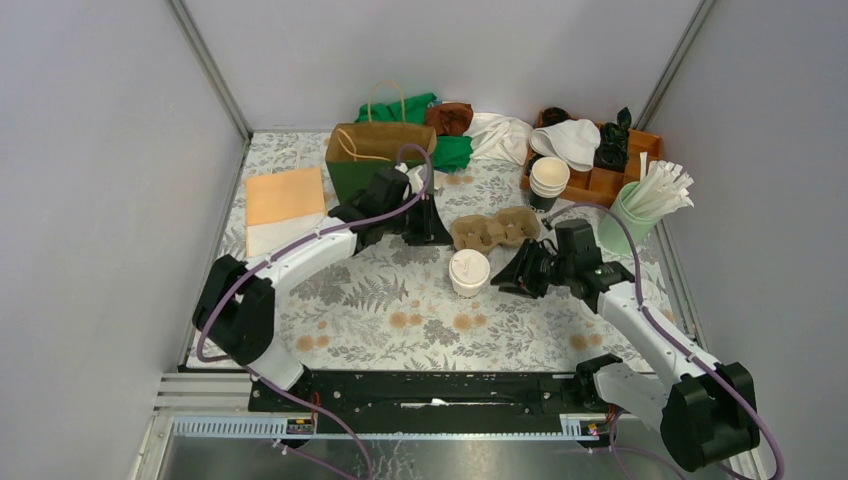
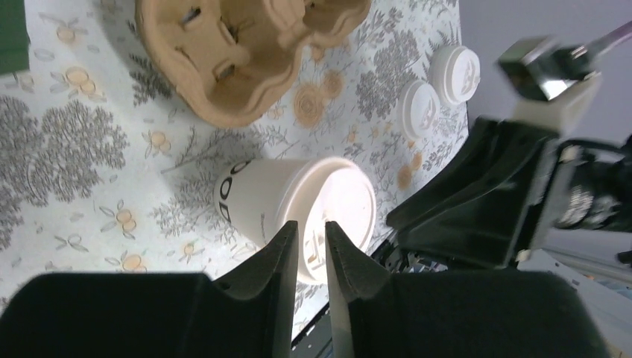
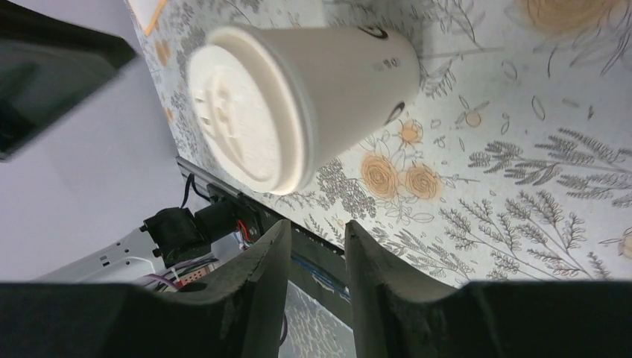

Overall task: Pack the takeout coffee
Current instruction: Adjust the cup lid on the coffee cup.

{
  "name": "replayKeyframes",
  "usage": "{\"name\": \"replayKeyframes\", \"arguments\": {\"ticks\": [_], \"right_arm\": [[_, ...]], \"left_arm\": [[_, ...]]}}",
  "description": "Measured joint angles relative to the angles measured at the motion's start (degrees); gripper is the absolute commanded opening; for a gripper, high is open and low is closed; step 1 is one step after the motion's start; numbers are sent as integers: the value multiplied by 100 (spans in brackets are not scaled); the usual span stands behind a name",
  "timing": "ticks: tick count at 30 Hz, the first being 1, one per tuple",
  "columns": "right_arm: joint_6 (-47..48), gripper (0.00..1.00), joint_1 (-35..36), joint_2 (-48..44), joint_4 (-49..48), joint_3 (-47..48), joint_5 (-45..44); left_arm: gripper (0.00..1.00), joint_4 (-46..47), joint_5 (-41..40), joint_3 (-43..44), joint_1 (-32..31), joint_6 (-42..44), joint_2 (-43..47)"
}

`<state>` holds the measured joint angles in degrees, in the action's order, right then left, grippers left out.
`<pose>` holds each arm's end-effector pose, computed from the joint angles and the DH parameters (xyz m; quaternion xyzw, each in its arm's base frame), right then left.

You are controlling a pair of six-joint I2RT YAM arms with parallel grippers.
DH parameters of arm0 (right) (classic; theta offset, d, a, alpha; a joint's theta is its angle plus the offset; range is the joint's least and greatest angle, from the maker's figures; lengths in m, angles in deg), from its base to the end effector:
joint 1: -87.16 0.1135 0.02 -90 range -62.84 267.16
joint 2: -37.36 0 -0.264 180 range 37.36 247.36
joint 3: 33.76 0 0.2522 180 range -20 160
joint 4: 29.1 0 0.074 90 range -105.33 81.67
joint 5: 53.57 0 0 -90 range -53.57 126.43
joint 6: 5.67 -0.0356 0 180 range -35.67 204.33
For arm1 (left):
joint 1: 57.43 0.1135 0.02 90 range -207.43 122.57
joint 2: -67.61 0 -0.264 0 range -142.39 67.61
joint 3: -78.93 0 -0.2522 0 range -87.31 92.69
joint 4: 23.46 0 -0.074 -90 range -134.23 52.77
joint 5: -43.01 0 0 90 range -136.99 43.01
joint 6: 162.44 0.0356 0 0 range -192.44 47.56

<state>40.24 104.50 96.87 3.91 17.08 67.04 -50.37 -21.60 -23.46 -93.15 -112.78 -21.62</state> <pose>0.1984 0.0809 0.2334 0.0985 0.8812 0.4087 0.2164 0.2724 -0.2147 0.2605 0.0599 0.8819 -0.4169 0.2117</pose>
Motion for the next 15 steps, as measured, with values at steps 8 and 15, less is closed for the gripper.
{"name": "replayKeyframes", "arguments": {"ticks": [8, 15], "right_arm": [[-833, 30, 175, -55, -748, -686, -79], [-1211, 29, 179, -46, -1298, -787, -162]], "left_arm": [[17, -33, 258, 367, 256, 286, -474], [17, -118, 610, 435, 398, 459, -855]]}}
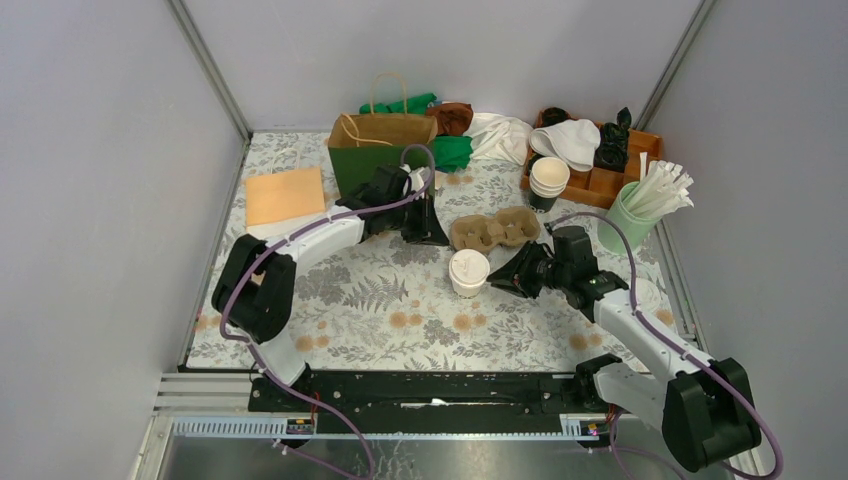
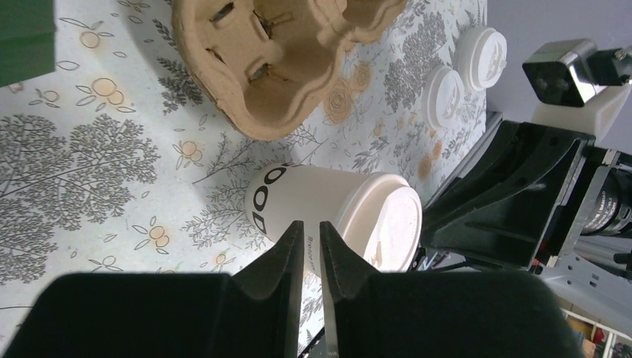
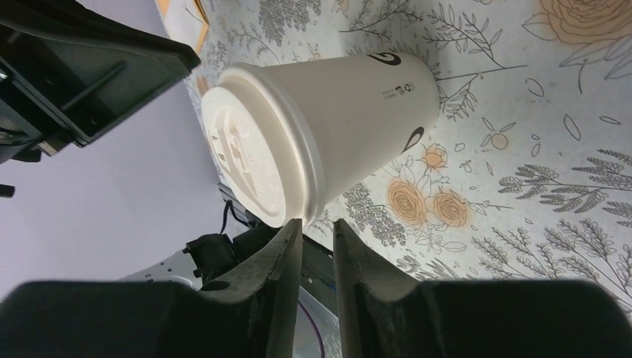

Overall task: Pack the takeout coffee
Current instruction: Adjust the cup lid on the coffee cup.

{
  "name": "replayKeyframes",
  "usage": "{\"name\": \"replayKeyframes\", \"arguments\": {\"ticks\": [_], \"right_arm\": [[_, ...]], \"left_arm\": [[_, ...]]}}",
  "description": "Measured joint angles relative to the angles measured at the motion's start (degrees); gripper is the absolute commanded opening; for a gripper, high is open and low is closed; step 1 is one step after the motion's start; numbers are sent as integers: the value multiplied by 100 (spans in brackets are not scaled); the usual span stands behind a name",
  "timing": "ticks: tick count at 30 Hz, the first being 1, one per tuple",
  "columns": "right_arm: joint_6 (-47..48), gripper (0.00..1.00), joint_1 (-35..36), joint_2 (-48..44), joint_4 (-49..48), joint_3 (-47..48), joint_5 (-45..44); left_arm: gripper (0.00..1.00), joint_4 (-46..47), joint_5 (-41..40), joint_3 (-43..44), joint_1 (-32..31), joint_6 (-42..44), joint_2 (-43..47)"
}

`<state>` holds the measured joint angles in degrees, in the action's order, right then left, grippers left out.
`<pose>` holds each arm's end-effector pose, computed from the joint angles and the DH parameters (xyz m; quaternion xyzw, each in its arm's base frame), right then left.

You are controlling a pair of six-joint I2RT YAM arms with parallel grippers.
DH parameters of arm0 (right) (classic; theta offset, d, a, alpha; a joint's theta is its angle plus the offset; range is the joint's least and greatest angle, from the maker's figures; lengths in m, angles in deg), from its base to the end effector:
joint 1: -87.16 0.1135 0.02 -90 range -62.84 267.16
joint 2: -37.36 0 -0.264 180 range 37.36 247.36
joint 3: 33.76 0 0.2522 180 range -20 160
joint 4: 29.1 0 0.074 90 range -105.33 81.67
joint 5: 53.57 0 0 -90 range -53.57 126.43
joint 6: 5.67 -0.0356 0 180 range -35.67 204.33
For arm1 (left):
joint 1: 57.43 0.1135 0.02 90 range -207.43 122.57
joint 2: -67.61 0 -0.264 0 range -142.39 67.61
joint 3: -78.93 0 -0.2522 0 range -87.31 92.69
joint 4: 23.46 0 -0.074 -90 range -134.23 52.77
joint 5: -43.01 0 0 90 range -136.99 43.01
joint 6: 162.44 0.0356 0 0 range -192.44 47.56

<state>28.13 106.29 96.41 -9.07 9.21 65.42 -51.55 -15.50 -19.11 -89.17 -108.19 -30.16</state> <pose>0.1942 0.0856 0.2081 0.1668 0.8544 0.4447 0.2109 0.3079 -0.2123 0.2340 0.0752 0.8888 -0.4170 0.1746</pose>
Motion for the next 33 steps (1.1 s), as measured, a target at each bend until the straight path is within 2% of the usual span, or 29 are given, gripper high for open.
{"name": "replayKeyframes", "arguments": {"ticks": [16, 33], "right_arm": [[-131, 27, 31, 297, -420, 0, -92], [-120, 25, 35, 413, -535, 17, -44]], "left_arm": [[17, 138, 570, -101, -7, -4, -59], [18, 437, 815, -439, 9, -179, -59]]}}
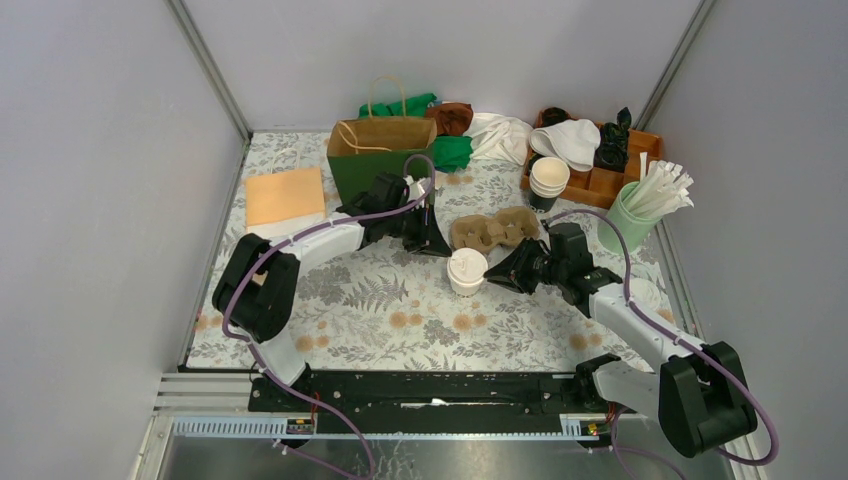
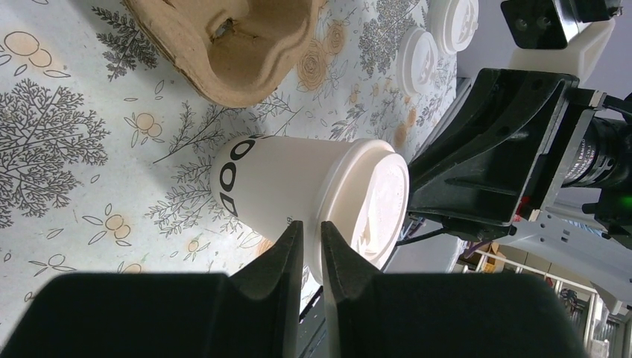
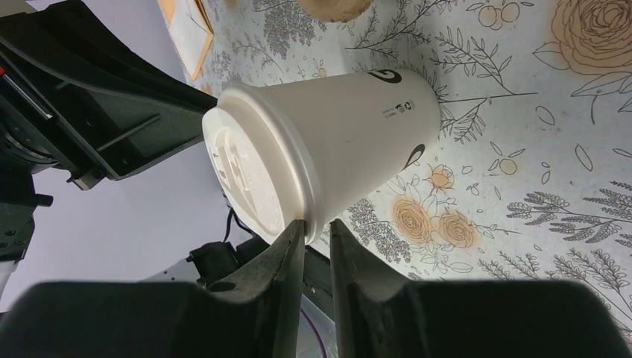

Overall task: Pack the takeout coffee
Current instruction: Adjust the cup lid on the coffee cup.

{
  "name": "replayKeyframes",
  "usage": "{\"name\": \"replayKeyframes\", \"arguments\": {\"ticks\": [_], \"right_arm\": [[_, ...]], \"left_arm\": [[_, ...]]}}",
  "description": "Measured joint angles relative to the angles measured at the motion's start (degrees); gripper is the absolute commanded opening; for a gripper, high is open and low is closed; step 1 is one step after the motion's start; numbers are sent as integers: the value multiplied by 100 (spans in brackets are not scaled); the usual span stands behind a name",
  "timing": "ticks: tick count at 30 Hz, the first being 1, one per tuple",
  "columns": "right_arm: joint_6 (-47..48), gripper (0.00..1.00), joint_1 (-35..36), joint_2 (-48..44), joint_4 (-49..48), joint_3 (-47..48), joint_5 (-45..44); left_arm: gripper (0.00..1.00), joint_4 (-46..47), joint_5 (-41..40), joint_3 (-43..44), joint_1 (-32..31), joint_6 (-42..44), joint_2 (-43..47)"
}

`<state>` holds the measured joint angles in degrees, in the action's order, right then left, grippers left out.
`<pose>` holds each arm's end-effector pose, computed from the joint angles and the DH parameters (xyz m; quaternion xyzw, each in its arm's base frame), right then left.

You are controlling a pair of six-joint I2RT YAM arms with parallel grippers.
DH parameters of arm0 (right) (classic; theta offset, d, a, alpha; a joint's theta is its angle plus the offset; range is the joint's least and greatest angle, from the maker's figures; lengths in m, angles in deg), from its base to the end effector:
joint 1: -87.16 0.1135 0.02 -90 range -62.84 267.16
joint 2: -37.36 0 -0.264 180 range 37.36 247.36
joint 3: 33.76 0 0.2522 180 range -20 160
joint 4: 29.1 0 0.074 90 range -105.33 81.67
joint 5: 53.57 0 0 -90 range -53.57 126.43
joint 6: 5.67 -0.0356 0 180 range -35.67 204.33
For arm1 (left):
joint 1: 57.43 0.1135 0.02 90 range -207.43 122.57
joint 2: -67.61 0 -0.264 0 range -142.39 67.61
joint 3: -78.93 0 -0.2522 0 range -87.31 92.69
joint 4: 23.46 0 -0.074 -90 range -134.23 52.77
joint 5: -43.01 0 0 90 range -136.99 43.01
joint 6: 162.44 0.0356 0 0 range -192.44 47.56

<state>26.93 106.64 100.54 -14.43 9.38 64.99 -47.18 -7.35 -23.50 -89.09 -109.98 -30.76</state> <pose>0.2058 0.0909 0.2027 0.1707 0.8491 0.4507 0.2164 0.3000 -0.2117 0.2140 0.0864 0.8732 -0.4639 0.1218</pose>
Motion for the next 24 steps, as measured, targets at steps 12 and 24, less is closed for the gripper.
{"name": "replayKeyframes", "arguments": {"ticks": [12, 24], "right_arm": [[153, 23, 0, 184, 162, 192, 55], [302, 25, 2, 238, 184, 234, 39]], "left_arm": [[14, 280, 42, -197, 17, -11, 39], [14, 599, -190, -564, -33, -55, 323]]}}
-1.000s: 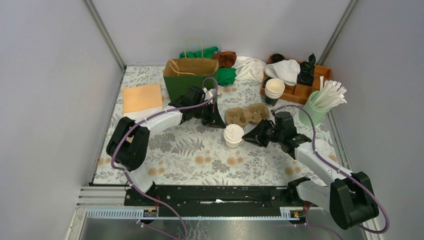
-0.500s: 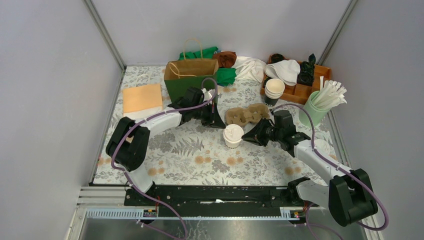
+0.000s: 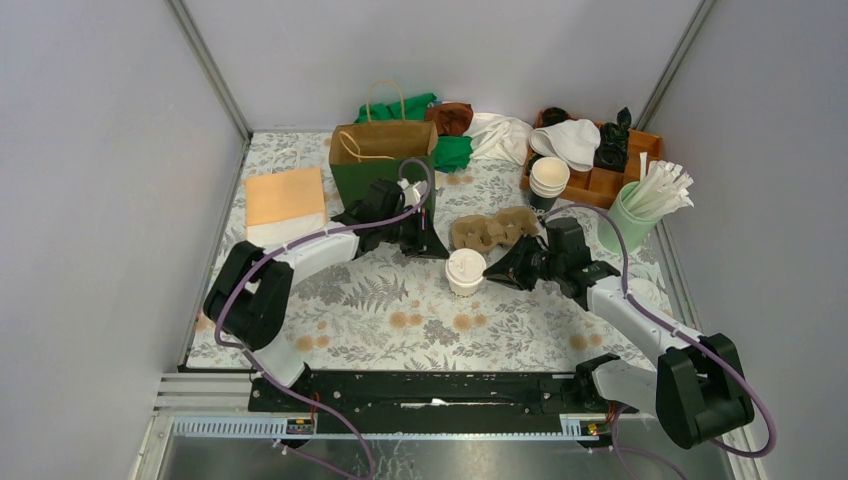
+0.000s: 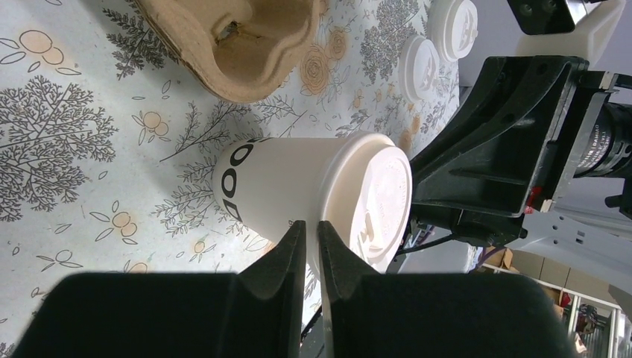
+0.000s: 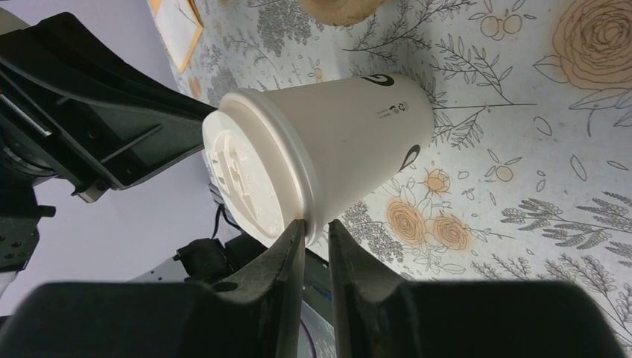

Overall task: Pack the takeout coffee
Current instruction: Adjust the cup lid on the coffee cup.

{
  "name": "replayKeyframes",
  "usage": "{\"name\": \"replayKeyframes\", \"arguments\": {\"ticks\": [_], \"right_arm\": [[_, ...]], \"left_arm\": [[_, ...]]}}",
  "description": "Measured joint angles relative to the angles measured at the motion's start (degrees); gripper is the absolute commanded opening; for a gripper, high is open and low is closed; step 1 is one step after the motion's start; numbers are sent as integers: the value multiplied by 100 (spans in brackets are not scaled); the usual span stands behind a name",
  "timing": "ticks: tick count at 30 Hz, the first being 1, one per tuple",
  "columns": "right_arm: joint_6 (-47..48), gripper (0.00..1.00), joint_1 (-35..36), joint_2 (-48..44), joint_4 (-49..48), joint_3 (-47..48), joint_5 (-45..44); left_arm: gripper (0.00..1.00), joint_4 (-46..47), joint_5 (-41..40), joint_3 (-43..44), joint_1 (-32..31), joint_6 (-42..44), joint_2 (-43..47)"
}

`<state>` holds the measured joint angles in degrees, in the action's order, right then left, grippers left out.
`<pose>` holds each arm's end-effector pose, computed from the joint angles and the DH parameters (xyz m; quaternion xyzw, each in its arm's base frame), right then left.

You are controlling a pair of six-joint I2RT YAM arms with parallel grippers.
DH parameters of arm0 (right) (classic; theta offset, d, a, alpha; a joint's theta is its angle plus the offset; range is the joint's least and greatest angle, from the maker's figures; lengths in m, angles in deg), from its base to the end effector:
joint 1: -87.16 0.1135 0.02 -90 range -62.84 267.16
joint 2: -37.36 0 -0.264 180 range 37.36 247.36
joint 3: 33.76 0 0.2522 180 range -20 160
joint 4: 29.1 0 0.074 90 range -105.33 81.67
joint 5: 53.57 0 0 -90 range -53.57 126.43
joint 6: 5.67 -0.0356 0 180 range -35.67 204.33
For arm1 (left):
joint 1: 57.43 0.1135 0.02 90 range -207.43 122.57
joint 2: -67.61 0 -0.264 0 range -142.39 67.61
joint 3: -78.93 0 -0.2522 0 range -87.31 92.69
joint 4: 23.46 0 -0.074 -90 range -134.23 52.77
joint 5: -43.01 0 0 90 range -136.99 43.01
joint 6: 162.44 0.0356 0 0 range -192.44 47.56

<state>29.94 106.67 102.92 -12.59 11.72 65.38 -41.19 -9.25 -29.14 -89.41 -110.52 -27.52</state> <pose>0.2130 0.0937 0.2046 0.1521 0.8589 0.4400 0.2135 0.2875 -0.2052 0.2102 0.0883 0.8667 -0.4665 0.1529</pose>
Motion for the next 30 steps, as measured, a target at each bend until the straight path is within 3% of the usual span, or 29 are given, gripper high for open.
{"name": "replayKeyframes", "arguments": {"ticks": [12, 19, 24, 27, 30], "right_arm": [[1080, 50, 26, 223, 1792, 1473, -702], [1764, 74, 33, 238, 2518, 2470, -1071], [2031, 86, 39, 503, 2826, 3244, -1311], [2133, 98, 66, 848, 2968, 3864, -1480], [2227, 100, 114, 1075, 2979, 4264, -1604]], "left_arm": [[26, -852, -413, 227, -142, -4, 236], [36, -2085, -992, 728, -155, 83, 1045], [51, -3571, -1871, 2164, -35, 437, 1742], [63, -4238, -2479, 3294, 402, 603, 1805], [69, -4579, -3042, 3998, 1021, 682, 1821]]}}
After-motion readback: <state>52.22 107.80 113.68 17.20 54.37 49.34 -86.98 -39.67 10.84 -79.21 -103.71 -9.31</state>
